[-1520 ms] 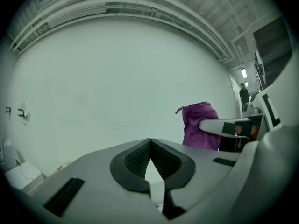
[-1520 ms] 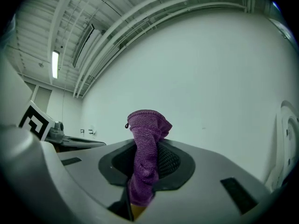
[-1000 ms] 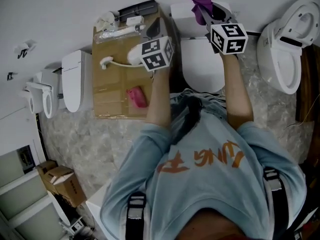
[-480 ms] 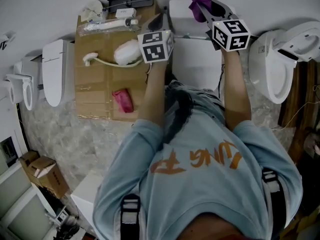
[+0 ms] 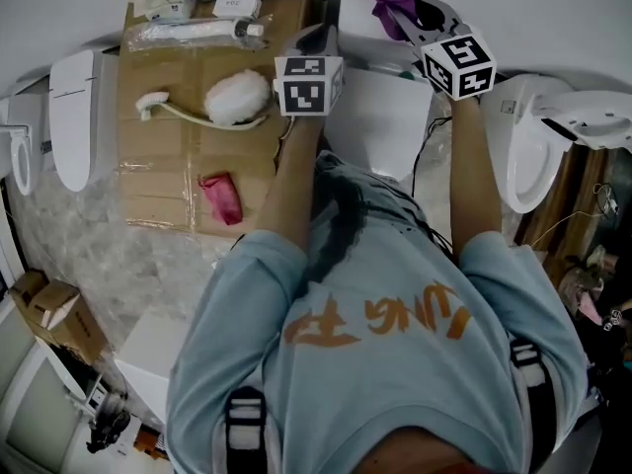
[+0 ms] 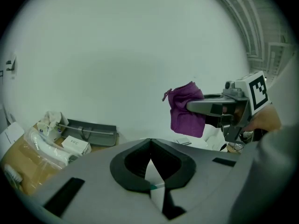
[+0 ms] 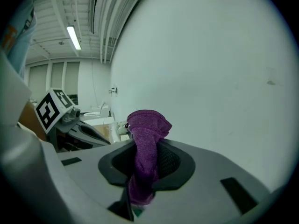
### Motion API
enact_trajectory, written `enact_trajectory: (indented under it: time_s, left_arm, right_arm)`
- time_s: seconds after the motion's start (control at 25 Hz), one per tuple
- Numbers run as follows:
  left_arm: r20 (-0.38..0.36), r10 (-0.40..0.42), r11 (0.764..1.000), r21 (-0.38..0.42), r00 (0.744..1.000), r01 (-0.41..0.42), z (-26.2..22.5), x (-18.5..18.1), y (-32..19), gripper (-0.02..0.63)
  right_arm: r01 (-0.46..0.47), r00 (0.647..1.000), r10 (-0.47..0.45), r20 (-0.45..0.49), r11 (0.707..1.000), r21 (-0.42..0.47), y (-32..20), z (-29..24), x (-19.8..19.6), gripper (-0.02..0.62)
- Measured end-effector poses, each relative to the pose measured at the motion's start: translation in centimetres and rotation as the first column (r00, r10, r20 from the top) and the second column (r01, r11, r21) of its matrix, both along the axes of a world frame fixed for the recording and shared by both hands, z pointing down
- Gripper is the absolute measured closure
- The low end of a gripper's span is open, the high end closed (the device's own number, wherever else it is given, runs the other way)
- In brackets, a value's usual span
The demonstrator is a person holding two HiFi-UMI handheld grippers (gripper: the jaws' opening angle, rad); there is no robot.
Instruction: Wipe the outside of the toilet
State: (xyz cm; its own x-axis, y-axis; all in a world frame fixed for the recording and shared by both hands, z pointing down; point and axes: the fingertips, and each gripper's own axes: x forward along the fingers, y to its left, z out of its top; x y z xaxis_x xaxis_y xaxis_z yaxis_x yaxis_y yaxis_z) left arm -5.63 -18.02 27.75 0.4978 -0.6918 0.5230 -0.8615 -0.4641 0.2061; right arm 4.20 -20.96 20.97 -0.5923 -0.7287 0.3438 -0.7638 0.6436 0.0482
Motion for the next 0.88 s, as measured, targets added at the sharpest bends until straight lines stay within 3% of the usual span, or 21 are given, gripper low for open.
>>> enact_trajectory:
  time_s: [0.2, 0.4, 0.88]
  left_arm:
    - [-0.012, -0.006, 0.999, -0.048, 1.0, 0.005, 2.2, -0.3, -2.8, 0.581]
    - [0.002, 0.001, 0.996, -0.088, 1.0, -0.001, 4.5, -0.4, -5.0, 0.581]
    - [0.013, 0.007, 0.987, -0.159, 1.0, -0.005, 7.9, -0.3, -7.6, 0.581]
  right_arm:
    - [0.123, 0.986, -0.126, -0.109, 0.992, -0.039, -3.6, 3.4, -2.3, 0.499]
    - [0.235, 0.947, -0.251, -0.203, 0.967, -0.096, -6.3, 7.4, -4.4, 0.499]
    - [0.418, 0.779, -0.478, -0.406, 0.878, -0.233, -9.0, 15.2, -6.1, 0.499]
